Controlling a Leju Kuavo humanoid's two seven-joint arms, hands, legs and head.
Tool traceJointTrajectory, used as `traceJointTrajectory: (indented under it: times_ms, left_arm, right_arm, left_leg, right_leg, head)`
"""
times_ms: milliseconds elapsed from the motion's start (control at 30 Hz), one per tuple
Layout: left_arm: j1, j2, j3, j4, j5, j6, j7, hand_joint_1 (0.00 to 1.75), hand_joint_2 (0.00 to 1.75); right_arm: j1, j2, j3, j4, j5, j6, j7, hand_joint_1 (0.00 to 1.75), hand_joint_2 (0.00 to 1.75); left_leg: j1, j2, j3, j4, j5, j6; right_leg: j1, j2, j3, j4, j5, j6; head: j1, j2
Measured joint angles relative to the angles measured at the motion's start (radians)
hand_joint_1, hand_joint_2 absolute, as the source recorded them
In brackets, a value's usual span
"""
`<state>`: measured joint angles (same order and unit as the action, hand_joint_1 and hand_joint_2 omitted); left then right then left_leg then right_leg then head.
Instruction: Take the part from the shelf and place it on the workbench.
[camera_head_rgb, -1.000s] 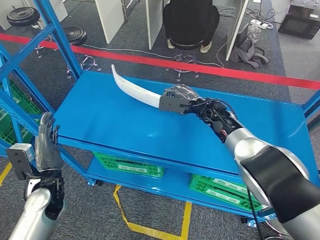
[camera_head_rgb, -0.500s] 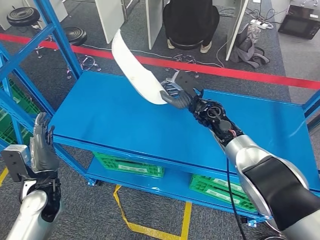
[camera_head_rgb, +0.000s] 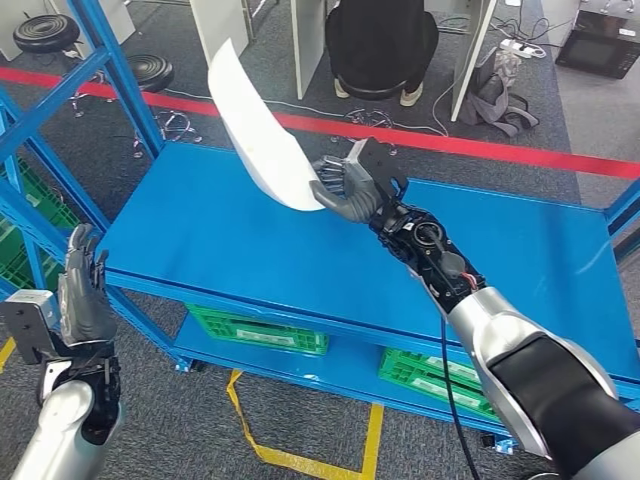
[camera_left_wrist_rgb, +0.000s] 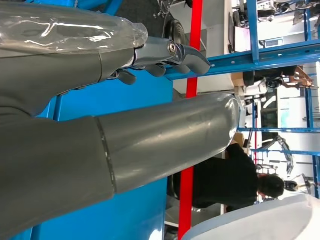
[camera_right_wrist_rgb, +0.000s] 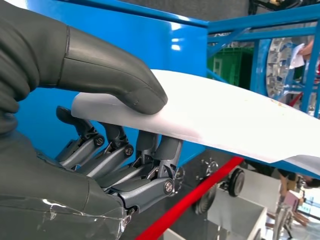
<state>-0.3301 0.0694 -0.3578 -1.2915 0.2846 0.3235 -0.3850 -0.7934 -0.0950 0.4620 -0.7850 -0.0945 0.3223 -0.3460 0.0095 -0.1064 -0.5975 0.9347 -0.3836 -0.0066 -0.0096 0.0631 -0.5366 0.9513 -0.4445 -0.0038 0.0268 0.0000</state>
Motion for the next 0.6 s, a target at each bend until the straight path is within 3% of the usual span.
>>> traceJointTrajectory:
  times_ms: [233, 600]
  left_arm:
    - [0.003, 0.0, 0.0, -0.004, -0.004, 0.002, 0.002, 0.0, 0.0]
    - [0.026, -0.001, 0.0, -0.025, -0.032, -0.018, 0.021, 0.0, 0.0]
  right_arm:
    - [0.032, 0.0, 0.001, -0.064, -0.051, -0.012, 0.016, 1.75, 1.75]
    - [0.266, 0.0, 0.009, -0.404, -0.136, -0.146, 0.116, 1.75, 1.75]
  left_leg:
    - [0.0, 0.0, 0.0, 0.0, 0.0, 0.0]
    - [0.0, 0.0, 0.0, 0.0, -0.001, -0.001]
  right_leg:
    - [0.0, 0.0, 0.0, 0.0, 0.0, 0.0]
    - [0.0, 0.0, 0.0, 0.0, -0.001, 0.0]
  head:
    - [0.0, 0.0]
    - [0.001, 0.0]
